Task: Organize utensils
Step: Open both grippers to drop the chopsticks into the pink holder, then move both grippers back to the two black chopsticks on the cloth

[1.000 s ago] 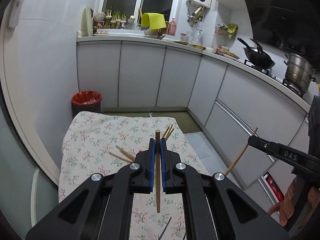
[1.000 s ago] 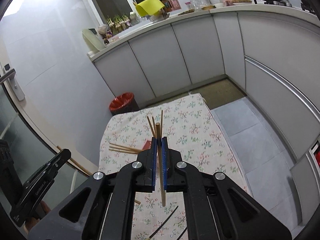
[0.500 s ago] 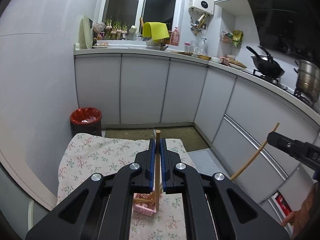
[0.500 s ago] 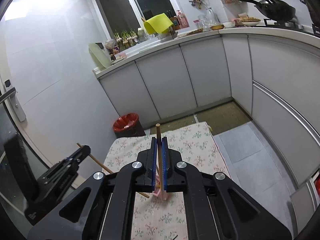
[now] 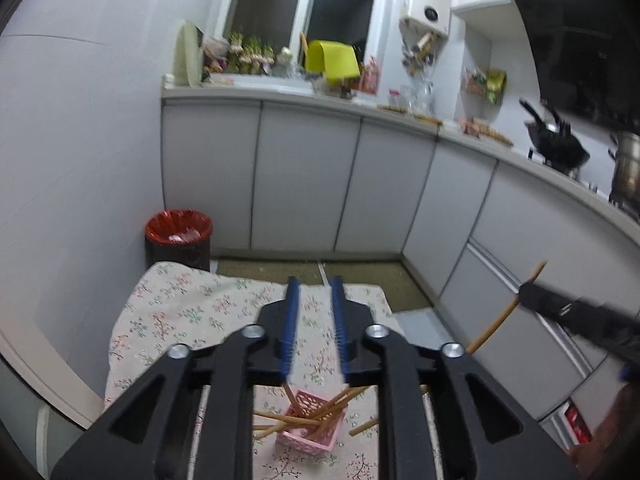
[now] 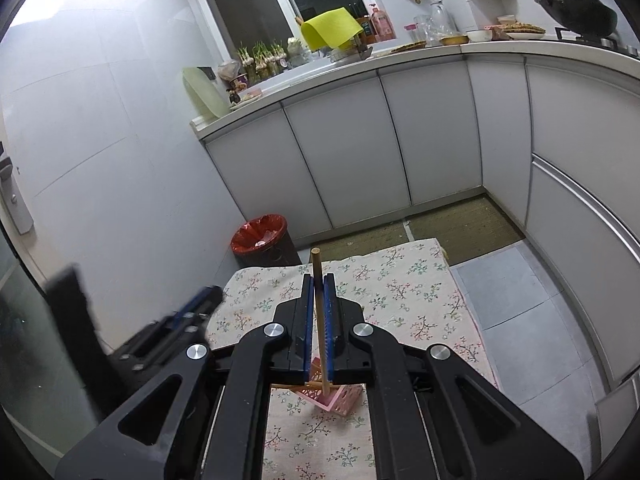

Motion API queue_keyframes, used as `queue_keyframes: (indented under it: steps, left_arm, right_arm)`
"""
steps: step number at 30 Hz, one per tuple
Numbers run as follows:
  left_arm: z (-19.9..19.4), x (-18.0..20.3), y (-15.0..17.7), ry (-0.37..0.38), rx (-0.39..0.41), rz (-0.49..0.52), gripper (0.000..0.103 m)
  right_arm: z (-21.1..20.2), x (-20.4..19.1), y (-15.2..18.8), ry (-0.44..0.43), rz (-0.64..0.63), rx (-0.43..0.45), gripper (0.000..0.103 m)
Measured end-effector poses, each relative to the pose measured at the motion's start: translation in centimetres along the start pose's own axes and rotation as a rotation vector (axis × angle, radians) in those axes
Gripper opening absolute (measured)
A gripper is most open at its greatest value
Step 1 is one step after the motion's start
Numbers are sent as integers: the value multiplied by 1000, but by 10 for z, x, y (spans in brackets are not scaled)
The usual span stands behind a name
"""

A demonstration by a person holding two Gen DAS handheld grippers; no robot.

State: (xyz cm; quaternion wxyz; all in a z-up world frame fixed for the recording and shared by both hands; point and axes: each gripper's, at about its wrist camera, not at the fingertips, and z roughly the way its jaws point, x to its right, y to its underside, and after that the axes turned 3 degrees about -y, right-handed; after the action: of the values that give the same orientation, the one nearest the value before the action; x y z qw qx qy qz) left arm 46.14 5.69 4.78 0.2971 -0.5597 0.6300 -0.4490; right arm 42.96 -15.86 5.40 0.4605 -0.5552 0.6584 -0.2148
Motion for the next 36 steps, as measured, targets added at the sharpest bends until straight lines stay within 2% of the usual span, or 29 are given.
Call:
queue_keyframes:
  steps: [2, 5, 16, 18, 20, 21, 24, 26, 28, 32, 36]
  left_arm:
    - [-20, -12, -4, -11, 54, -20, 39]
    - [-39, -28, -6, -17, 84, -50, 39]
    - [-40, -73, 16, -45, 41, -120, 39]
    - [-37, -80, 22, -51, 22, -129, 39]
    - [-36, -84, 28, -59, 13, -131, 39]
    - [-37, -85, 30, -65, 10, -130, 39]
    - [-45, -86, 34, -73, 16, -138, 47]
    - [-53, -84, 35, -72, 23, -141, 48]
    - [-61, -80, 35, -80, 29, -131, 48]
    - [-88, -69, 40, -114, 57, -119, 67]
    - [-109, -59, 48, -139, 54, -113, 72]
  right_arm:
    - [7, -3, 3, -5, 0, -11, 4]
    - [16, -11, 8, -8, -8, -19, 4]
    - [58, -42, 26, 28, -88, -43, 4]
    - [71, -47, 32, 40, -120, -53, 9]
    - [83, -48, 38, 57, -139, -64, 21]
    - [87, -48, 41, 63, -149, -66, 24]
    - [86, -51, 47, 84, -172, -58, 27]
    - [80, -53, 48, 91, -181, -58, 29]
    - [68, -54, 49, 95, -181, -47, 31]
    - [38, -56, 54, 98, -186, -15, 43]
    - [5, -59, 65, 100, -200, 16, 53]
